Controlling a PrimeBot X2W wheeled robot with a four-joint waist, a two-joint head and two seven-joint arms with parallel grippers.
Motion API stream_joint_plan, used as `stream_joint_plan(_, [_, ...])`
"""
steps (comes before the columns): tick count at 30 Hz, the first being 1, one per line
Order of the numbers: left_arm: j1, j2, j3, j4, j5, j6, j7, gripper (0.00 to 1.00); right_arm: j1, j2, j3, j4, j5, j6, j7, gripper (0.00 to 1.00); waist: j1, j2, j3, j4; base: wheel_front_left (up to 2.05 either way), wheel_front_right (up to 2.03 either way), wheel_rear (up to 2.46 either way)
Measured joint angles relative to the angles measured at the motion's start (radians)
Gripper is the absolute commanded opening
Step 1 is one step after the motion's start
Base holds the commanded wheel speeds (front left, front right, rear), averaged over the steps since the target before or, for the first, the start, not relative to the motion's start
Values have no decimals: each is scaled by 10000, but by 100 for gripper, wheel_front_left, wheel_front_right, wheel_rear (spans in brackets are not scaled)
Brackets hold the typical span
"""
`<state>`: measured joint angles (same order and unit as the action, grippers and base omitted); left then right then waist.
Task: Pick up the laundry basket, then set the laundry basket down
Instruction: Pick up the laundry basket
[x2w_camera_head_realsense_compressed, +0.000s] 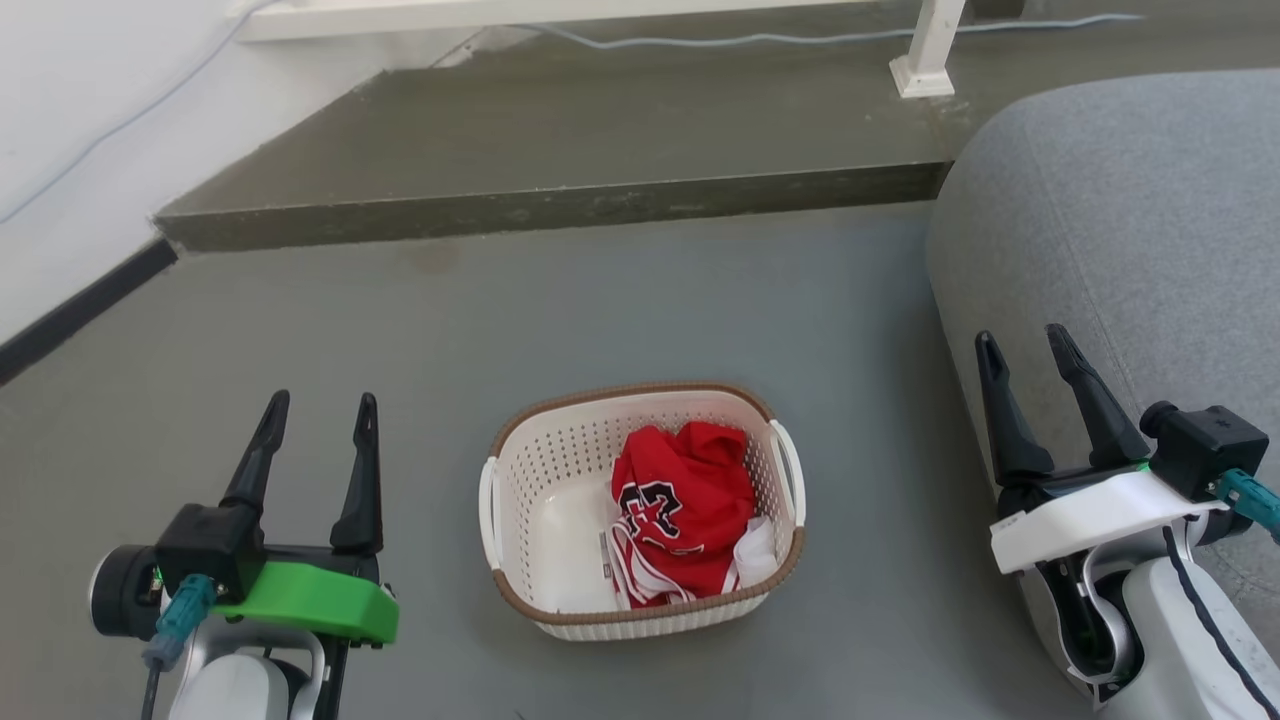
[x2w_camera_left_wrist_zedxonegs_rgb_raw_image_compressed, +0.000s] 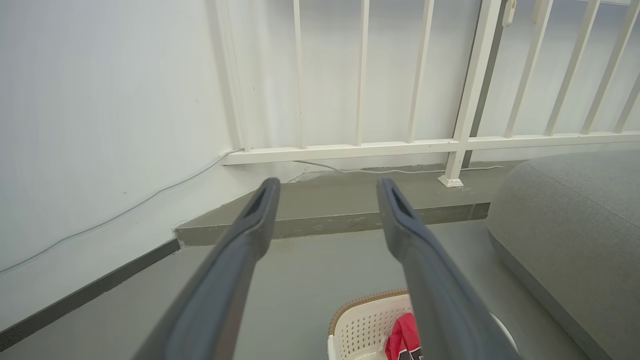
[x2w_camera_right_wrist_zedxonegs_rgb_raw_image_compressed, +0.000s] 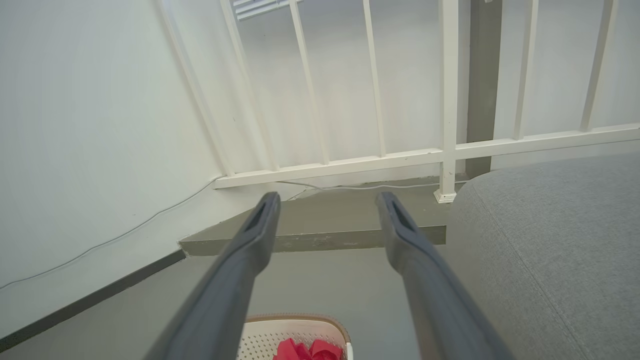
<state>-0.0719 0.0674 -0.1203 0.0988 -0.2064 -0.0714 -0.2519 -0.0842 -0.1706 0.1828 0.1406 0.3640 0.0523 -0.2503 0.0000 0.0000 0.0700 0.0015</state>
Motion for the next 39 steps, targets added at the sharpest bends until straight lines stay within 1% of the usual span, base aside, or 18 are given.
stream_joint_plan(8, [-258,-65,50,-63,-10,-94,0,100,-184,69,-59,12,-42,2,0,100,0,0,599,-67,0,0,0])
stream_joint_plan(19, [-995,-130,13,29,-86,-192,0,100,-756,134,-207,92,-77,6,0,100,0,0,1778,-122,0,0,0])
stream_joint_plan(23, [-1332,-138,25,167,-94,-253,0,100,-1079,174,-249,182,-107,90,0,100,0,0,2264,-136,0,0,0])
stream_joint_plan(32, [-2154,-176,121,658,-215,-316,-2,100,-1860,265,-301,631,-121,171,-13,100,0,0,3391,-160,0,0,0])
stream_joint_plan(39, [-2894,-196,90,1302,-360,-355,-2,100,-2574,382,-182,1281,-130,205,-15,100,0,0,4282,-130,0,0,0])
